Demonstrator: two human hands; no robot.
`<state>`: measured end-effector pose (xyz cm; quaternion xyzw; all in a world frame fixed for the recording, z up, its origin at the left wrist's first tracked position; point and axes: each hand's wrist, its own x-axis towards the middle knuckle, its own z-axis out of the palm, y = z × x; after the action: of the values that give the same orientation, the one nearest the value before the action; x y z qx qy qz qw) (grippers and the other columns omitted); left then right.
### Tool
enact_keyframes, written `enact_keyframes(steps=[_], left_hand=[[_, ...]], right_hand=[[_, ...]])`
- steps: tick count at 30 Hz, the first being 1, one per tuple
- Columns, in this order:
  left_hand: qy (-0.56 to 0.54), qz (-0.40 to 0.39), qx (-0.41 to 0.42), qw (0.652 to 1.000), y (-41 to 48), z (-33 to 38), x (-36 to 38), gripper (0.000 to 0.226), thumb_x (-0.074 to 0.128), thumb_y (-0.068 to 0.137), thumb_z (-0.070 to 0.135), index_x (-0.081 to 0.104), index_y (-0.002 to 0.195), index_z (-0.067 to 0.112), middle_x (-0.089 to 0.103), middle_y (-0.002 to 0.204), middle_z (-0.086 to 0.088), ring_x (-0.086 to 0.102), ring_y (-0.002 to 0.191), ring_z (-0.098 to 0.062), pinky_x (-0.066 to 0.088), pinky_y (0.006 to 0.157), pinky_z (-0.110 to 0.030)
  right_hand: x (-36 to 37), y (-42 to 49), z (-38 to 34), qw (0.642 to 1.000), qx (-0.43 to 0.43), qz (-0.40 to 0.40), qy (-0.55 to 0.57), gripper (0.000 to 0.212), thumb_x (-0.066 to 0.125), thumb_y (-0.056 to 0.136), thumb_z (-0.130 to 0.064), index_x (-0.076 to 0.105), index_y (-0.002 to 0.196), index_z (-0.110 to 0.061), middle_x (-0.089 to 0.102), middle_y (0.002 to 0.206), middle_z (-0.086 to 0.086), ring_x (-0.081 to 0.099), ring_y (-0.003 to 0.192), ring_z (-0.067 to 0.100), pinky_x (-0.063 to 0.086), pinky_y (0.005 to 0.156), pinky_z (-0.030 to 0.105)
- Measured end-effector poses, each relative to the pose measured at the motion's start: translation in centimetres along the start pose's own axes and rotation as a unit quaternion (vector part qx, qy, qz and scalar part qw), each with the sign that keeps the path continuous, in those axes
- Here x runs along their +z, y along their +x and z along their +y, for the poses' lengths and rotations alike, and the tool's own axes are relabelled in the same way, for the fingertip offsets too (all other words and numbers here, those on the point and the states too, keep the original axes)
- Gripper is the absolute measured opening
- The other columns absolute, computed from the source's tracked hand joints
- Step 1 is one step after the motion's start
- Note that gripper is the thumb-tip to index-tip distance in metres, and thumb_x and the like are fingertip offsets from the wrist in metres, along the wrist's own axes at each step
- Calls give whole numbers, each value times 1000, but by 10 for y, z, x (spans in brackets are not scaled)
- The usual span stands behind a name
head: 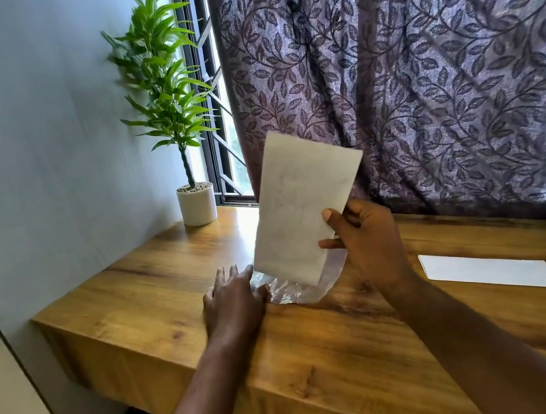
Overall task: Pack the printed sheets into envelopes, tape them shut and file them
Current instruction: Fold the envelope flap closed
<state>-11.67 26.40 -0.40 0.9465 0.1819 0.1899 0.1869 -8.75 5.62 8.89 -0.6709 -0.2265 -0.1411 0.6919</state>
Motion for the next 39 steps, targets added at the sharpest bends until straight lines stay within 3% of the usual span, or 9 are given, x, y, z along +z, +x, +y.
enact_keyframes(steps=[9,14,17,20,25,29,34,37,39], left_hand=[[-84,34,27,996,-1,3,-4,56,52,100,46,43,150,24,38,159,-6,22,152,-26,32,115,-54],[-296,82,109,946,-12,50,-11,36,58,99,36,65,131,19,63,135,-1,54,130,-16,46,102,-33],[-594,-89,22,799,-22,109,-22,49,49,97,46,69,120,7,73,116,-17,70,102,-29,58,82,-32],[-689,-228,-57,685,-29,163,-22,74,43,78,71,67,114,10,72,113,-22,71,99,-37,57,85,-49],[-626,-198,-48,753,-31,206,3,10,64,95,21,71,99,14,73,94,-11,69,77,-24,58,60,-32],[-546,-227,-26,806,-30,217,20,21,62,95,4,67,113,14,73,105,-12,69,97,-31,56,92,-50],[-515,-256,11,818,-27,218,32,27,60,96,5,66,120,14,74,110,-15,68,102,-35,55,92,-53],[-512,-258,31,818,-20,217,43,25,62,95,10,67,119,17,75,107,-12,70,102,-36,56,90,-55],[-499,-250,34,829,-17,217,46,24,62,95,11,66,118,17,76,103,-8,72,97,-30,58,82,-49]], right_hand=[[-64,11,-22,994,-57,91,3,19,64,98,-12,71,115,-11,76,108,-4,76,92,15,64,70,36],[-117,5,-15,898,-238,149,-339,24,65,94,-24,76,77,-10,67,61,-1,60,51,16,48,52,30],[-136,-7,-3,818,-330,149,-447,17,68,84,-19,82,92,-12,73,64,4,58,52,19,48,56,32],[-164,-19,13,790,-347,64,-501,30,61,86,-19,79,110,-14,79,105,4,74,92,17,50,83,25],[-201,-45,32,761,-324,-35,-560,40,78,84,-13,72,124,-12,72,124,7,72,109,21,63,81,43],[-234,-59,38,752,-287,-56,-590,53,47,92,-58,74,121,-22,78,110,-2,77,88,17,62,64,31],[-284,-31,42,829,-130,148,-524,24,58,92,-27,73,102,-12,73,94,9,69,80,30,48,64,31],[-312,-14,48,882,69,157,-439,45,73,88,-32,63,128,-15,64,123,9,62,110,29,48,85,33],[-318,-9,51,918,170,117,-338,56,78,84,-43,58,130,-20,66,118,1,65,101,21,52,79,33]])
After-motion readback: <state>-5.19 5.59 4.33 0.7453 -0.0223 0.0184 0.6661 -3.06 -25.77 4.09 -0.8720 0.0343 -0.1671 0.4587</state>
